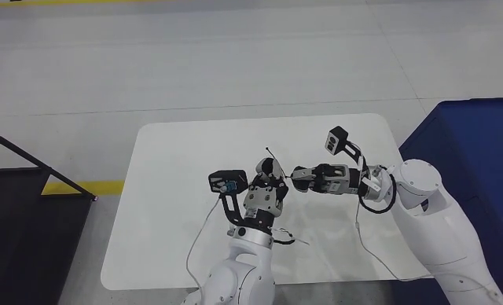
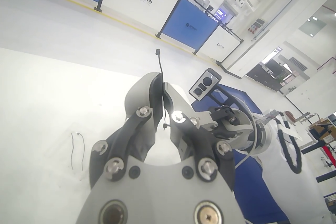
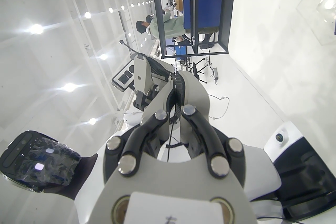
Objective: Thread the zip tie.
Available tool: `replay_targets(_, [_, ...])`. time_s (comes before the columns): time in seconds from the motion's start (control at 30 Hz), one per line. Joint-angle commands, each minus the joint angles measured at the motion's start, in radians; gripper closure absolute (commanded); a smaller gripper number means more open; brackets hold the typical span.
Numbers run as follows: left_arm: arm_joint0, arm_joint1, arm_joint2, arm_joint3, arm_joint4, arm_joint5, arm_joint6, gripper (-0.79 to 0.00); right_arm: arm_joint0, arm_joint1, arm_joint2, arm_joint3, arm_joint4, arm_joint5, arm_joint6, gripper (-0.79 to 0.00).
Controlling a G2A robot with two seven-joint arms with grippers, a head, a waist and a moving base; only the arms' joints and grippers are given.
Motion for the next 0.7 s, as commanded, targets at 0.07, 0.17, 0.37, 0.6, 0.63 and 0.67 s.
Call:
replay_targets(0.07, [-0.003, -0.004, 0.003, 0.012, 0.018, -0.011, -0.034, 0.000, 0.003, 0.000, 0.000, 0.003, 0.002, 0.001, -0.001, 0.000])
replay_targets(0.17, [-0.008, -0.007, 0.002, 0.015, 0.027, -0.011, -0.067, 0.000, 0.007, 0.001, -0.003, 0.005, 0.002, 0.004, 0.000, 0.000])
replay_targets(0.37, [-0.005, -0.014, -0.003, 0.012, 0.040, -0.007, -0.069, -0.142, 0.014, 0.000, -0.012, 0.012, 0.008, 0.021, -0.007, 0.000])
replay_targets(0.6, [0.003, -0.023, -0.023, 0.005, 0.034, 0.009, -0.067, -0.785, 0.036, -0.005, -0.024, 0.063, 0.116, 0.132, -0.003, 0.000])
replay_targets(0.63, [0.004, -0.024, -0.027, 0.004, 0.031, 0.010, -0.069, -0.785, 0.043, -0.007, -0.029, 0.077, 0.154, 0.164, 0.011, 0.000])
replay_targets(0.67, [0.004, -0.025, -0.032, 0.003, 0.034, 0.013, -0.068, -0.785, 0.051, -0.010, -0.032, 0.091, 0.196, 0.195, 0.027, 0.000])
